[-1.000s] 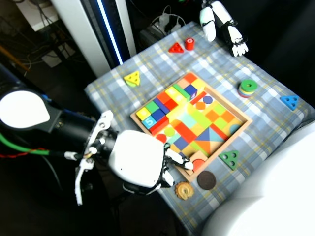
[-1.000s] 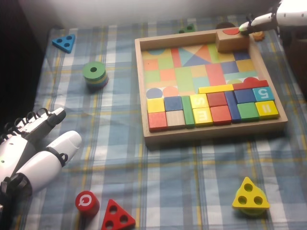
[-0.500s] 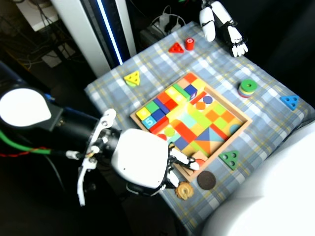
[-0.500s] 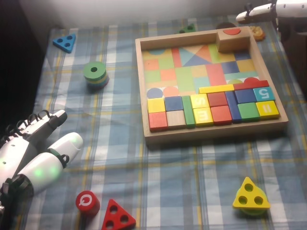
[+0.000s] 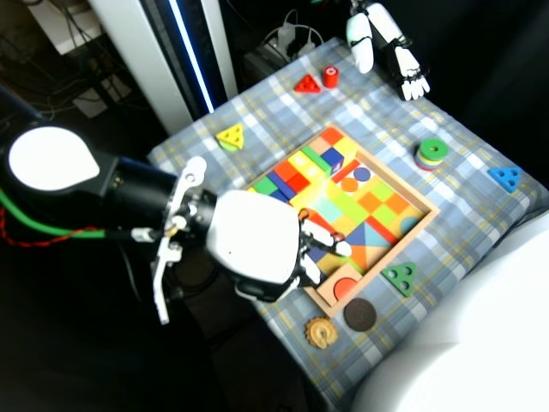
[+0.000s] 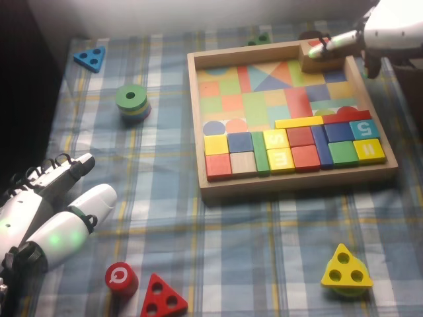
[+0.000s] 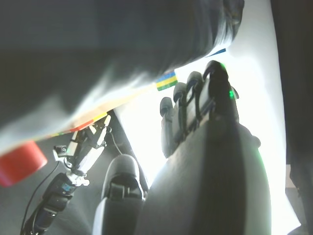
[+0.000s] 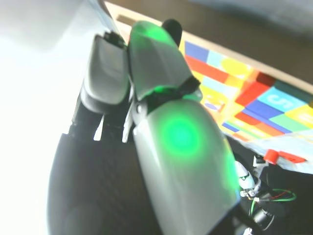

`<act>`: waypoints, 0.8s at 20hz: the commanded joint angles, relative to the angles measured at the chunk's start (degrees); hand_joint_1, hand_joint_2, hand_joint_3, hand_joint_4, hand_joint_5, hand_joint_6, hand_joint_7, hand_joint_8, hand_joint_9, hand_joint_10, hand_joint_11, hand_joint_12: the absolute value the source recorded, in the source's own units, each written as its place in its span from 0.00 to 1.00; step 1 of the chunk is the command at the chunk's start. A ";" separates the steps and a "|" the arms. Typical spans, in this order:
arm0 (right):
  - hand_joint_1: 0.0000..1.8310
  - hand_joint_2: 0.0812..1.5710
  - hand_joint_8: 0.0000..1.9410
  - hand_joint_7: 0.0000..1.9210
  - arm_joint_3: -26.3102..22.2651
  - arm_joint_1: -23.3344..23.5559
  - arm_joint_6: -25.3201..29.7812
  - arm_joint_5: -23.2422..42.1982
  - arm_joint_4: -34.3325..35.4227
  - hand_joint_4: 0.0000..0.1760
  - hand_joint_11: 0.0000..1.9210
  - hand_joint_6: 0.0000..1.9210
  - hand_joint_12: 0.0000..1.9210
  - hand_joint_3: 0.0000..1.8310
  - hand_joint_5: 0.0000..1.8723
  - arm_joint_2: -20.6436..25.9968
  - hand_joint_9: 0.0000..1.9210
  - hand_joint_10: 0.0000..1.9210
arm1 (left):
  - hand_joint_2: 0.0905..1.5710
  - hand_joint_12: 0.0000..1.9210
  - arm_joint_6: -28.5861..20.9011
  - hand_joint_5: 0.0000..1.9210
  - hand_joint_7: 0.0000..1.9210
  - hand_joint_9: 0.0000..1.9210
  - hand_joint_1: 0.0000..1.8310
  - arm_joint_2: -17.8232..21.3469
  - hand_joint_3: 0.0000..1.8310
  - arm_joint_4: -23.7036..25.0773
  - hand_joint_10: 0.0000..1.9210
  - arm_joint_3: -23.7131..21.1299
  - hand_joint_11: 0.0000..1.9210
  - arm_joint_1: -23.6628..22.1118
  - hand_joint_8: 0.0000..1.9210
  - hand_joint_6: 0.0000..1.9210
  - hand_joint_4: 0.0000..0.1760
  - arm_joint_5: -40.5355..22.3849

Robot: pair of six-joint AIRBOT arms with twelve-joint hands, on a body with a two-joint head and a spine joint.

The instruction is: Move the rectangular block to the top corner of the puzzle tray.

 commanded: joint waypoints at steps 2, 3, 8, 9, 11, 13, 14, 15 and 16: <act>0.93 0.71 1.00 0.61 0.19 0.03 -0.67 0.10 1.50 0.28 0.74 0.00 1.00 0.00 0.15 0.17 0.71 1.00 | 0.79 0.00 -0.41 0.16 0.12 0.06 0.00 -0.02 0.00 2.79 0.00 0.28 0.00 -0.23 0.00 0.00 0.31 -6.44; 0.92 0.71 1.00 0.62 0.29 -0.28 -0.67 0.08 1.22 0.27 0.74 0.00 1.00 0.00 0.16 0.17 0.73 1.00 | 0.79 0.00 -0.42 0.17 0.12 0.06 0.00 -0.01 0.00 2.75 0.00 0.26 0.00 -0.23 0.00 0.00 0.22 -6.52; 0.88 0.73 1.00 0.55 2.88 -0.79 -0.67 -0.07 1.11 0.48 0.75 0.00 1.00 0.01 0.15 -1.65 0.73 1.00 | 0.79 0.00 -0.43 0.16 0.12 0.05 0.00 -0.07 0.00 2.71 0.00 0.20 0.00 -0.23 0.00 0.00 0.18 -6.56; 0.88 0.73 1.00 0.55 3.29 -0.84 -0.67 -0.08 1.11 0.48 0.75 0.00 1.00 0.01 0.15 -1.99 0.73 1.00 | 0.79 0.00 -0.43 0.16 0.12 0.05 0.00 -0.07 0.00 2.71 0.00 0.20 0.00 -0.23 0.00 0.00 0.18 -6.55; 0.84 0.75 1.00 0.56 4.22 -0.84 -0.67 -0.12 1.11 0.70 0.73 0.00 1.00 0.01 0.15 -2.63 0.70 1.00 | 0.79 0.00 -0.62 0.16 0.12 0.05 0.00 -0.07 0.00 2.72 0.00 0.20 0.00 -0.24 0.00 0.00 0.22 -6.57; 0.84 0.75 1.00 0.59 4.77 -0.84 -0.67 -0.17 1.12 0.63 0.73 0.00 1.00 0.01 0.14 -2.72 0.70 1.00 | 0.78 0.00 -0.64 0.17 0.12 0.06 0.00 -0.08 0.00 2.72 0.00 0.14 0.00 -0.24 0.00 0.00 0.21 -6.57; 0.84 0.75 1.00 0.59 4.88 -0.84 -0.67 -0.20 1.12 0.63 0.73 0.00 1.00 0.01 0.14 -2.77 0.70 1.00 | 0.78 0.00 -0.65 0.17 0.12 0.06 0.00 -0.09 0.00 2.71 0.00 0.14 0.00 -0.24 0.00 0.00 0.21 -6.57; 0.84 0.75 1.00 0.58 4.98 -0.84 -0.67 -0.27 1.12 0.62 0.71 0.00 1.00 0.01 0.14 -2.81 0.70 1.00 | 0.78 0.00 -0.65 0.17 0.13 0.06 0.00 -0.09 0.00 2.70 0.00 0.13 0.00 -0.24 0.00 0.00 0.21 -6.57; 0.82 0.75 1.00 0.59 5.13 -0.84 -0.67 -0.35 1.13 0.69 0.71 0.00 1.00 0.01 0.13 -2.89 0.70 1.00 | 0.79 0.00 -0.65 0.17 0.12 0.06 0.00 -0.11 0.00 2.69 0.00 0.13 0.00 -0.24 0.00 0.00 0.16 -6.57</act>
